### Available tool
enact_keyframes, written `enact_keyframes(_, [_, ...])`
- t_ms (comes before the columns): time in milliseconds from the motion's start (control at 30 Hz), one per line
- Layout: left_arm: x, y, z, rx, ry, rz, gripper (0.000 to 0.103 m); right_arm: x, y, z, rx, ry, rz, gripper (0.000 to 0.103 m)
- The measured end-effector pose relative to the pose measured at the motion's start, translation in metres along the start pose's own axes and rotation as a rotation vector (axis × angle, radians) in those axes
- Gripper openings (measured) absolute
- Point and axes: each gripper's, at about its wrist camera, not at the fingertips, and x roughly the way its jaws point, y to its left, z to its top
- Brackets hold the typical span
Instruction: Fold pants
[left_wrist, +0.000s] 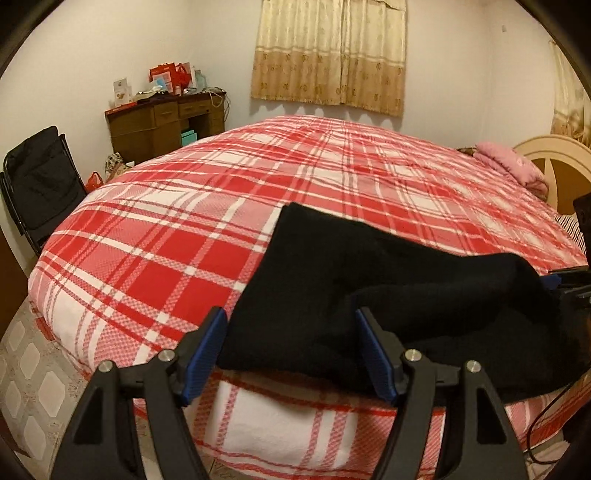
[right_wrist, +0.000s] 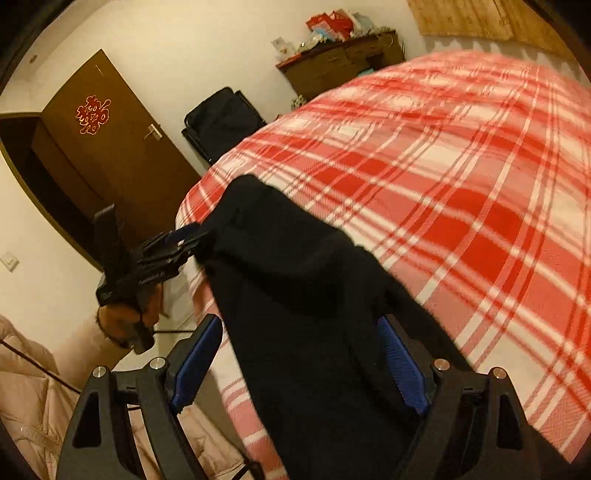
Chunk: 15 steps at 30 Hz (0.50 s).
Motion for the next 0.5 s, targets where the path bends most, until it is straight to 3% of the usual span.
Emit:
enact_keyframes(133, [0.001, 0.006, -0.003, -0.018, 0.021, -0.012, 0.075, 0.015, -0.01, 0.005, 0.038, 0.007, 0.026, 0.087])
enact_keyframes(233, [0.003, 0.002, 0.0, -0.021, 0.022, -0.009, 0.075, 0.03, -0.02, 0.017, 0.14, -0.025, 0.162, 0.088])
enact_keyframes(300, [0.004, 0.001, 0.002, -0.019, 0.021, -0.007, 0.075, 0.044, -0.017, 0.021, 0.14, 0.005, 0.197, 0.09])
enact_keyframes(433, [0.007, 0.004, 0.005, -0.037, 0.02, -0.019, 0.075, 0.044, -0.01, 0.028, 0.067, 0.013, 0.16, 0.092])
enact_keyframes(500, [0.008, 0.002, 0.004, -0.028, 0.021, -0.012, 0.075, 0.031, -0.02, 0.037, 0.081, -0.074, 0.081, 0.092])
